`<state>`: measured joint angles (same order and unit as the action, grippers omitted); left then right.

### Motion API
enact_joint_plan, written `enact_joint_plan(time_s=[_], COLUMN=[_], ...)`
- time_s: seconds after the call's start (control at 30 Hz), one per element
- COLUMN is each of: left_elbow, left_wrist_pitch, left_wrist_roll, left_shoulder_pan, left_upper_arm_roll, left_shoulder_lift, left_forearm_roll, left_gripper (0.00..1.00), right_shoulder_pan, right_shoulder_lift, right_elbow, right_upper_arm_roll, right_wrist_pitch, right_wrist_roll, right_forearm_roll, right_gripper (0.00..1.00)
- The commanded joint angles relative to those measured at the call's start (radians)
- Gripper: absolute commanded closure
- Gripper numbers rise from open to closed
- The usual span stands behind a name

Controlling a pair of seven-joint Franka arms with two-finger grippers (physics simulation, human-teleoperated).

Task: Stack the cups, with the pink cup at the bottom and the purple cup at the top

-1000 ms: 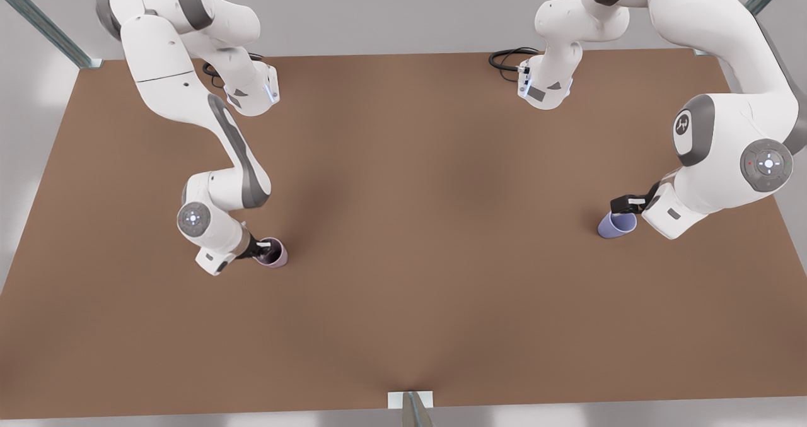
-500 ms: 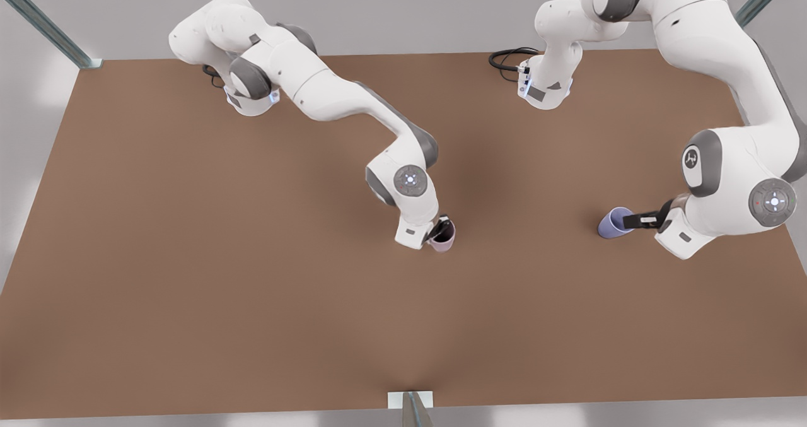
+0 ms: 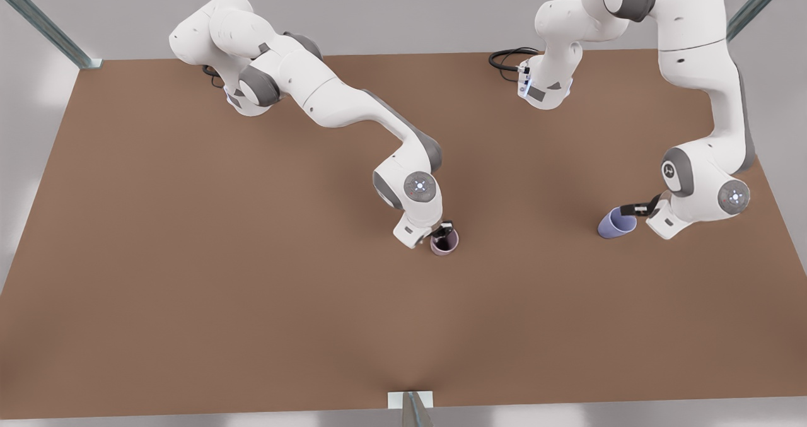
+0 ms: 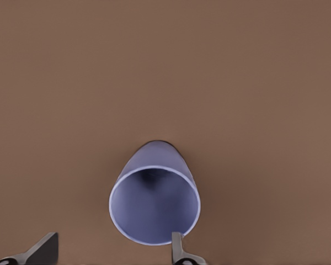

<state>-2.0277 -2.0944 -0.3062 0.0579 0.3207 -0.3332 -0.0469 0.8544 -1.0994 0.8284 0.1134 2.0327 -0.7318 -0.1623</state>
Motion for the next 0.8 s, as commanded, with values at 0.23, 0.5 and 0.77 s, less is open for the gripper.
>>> enact_joint_plan(time_s=[0.23, 0.5, 0.77], left_elbow=[-0.055, -0.055, -0.052], left_wrist_pitch=[-0.23, -0.222, -0.165], left_wrist_roll=[-0.344, -0.344, -0.338], left_shoulder_pan=[-0.003, -0.003, 0.0], left_upper_arm_roll=[0.012, 0.012, 0.006], left_shoulder_lift=[-0.041, -0.076, -0.064], left_forearm_roll=[-0.008, -0.077, -0.102], left_gripper=[0.0, 0.54, 0.77], right_shoulder_pan=[-0.148, -0.815, -0.839], right_shoulder_lift=[0.373, 0.9, 0.905], right_elbow=[0.263, 0.673, 0.563], right_upper_arm_roll=[-0.036, -0.064, -0.047], right_wrist_pitch=[-0.04, -0.365, -0.454], right_wrist_roll=[-0.106, 0.675, 0.724], right_forearm_roll=[0.001, 0.141, 0.161], right_gripper=[0.22, 0.0, 0.0])
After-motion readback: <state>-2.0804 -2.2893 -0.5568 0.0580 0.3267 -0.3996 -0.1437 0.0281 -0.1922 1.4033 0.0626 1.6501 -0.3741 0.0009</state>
